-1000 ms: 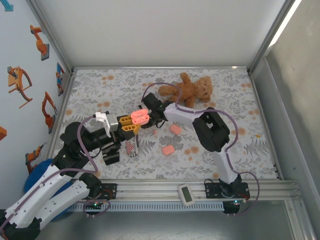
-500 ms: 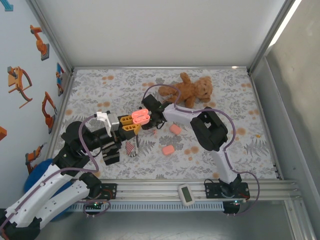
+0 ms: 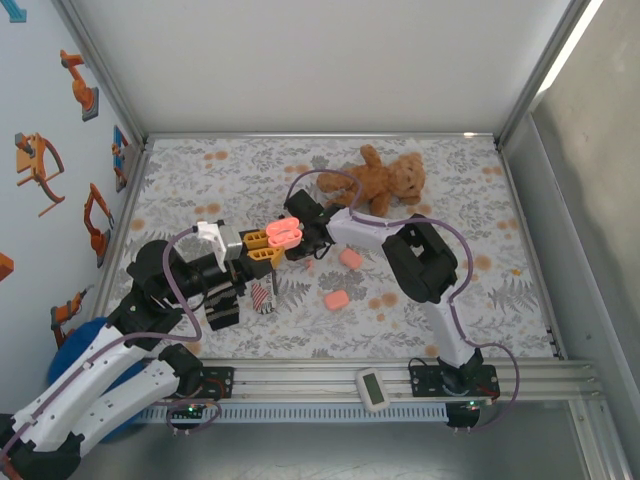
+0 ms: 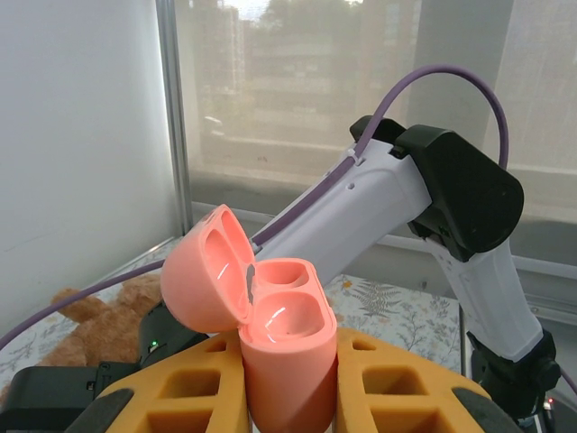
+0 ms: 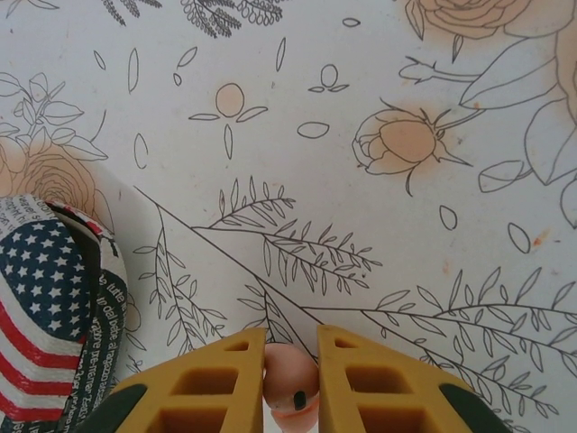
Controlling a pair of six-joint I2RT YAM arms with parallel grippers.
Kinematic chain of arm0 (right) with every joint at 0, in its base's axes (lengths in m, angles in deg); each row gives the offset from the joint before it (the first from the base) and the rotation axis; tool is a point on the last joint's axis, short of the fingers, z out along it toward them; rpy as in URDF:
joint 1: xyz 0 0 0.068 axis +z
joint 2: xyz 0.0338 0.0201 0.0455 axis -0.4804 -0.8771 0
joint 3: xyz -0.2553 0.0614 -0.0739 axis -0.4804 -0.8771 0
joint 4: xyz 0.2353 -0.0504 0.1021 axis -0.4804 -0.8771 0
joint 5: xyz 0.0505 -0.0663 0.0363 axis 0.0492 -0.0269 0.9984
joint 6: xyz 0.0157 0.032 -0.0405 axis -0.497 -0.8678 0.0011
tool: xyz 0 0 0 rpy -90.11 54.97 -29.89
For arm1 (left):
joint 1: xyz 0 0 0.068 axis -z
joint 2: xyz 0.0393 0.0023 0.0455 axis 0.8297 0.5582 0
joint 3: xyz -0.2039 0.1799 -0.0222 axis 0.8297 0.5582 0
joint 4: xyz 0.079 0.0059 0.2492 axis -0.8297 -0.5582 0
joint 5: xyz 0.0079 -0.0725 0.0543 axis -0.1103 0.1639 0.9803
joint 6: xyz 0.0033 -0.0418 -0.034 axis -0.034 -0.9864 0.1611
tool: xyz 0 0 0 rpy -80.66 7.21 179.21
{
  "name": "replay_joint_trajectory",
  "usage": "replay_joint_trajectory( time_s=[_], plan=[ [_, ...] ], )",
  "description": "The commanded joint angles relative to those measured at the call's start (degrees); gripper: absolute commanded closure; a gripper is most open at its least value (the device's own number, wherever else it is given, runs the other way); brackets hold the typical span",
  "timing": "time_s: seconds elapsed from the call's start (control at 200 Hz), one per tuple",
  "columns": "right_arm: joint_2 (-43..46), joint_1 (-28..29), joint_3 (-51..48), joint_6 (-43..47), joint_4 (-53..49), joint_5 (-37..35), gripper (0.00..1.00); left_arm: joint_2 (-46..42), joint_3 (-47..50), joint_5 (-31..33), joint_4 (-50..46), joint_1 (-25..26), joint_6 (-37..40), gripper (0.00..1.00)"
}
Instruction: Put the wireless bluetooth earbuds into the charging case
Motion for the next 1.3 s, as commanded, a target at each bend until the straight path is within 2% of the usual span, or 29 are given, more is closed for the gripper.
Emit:
replay_joint_trajectory(
  time_s=[0.0, 0.27, 0.501, 0.937, 1.297],
  plan=[
    [2.14, 0.48, -1.34, 0.22, -1.78, -0.50, 0.83, -0.11, -1.99, 0.05, 1.09, 0.21, 0.77, 1.00],
    [4.74, 0.43, -2.80, -0.04, -0.10, -0.85, 0.83, -0.70, -1.74, 0.43, 0.26, 0.23, 0.67, 1.00],
    [10.47, 0.44, -5.77, -0.19, 1.39, -2.98, 0.83, -1.72, -1.22, 2.27, -2.29, 0.21, 0.52, 1.00],
    [29.83, 0.43, -12.98, 1.77, 0.47, -11.53, 0.83, -2.12, 2.38, 5.70, -0.96, 0.22, -2.87, 1.00],
    [44.59, 0.38, -12.46, 5.22, -4.05, -16.33, 0.83, 0.05, 4.12, 8.34, 1.89, 0.21, -4.65, 0.98]
  ],
)
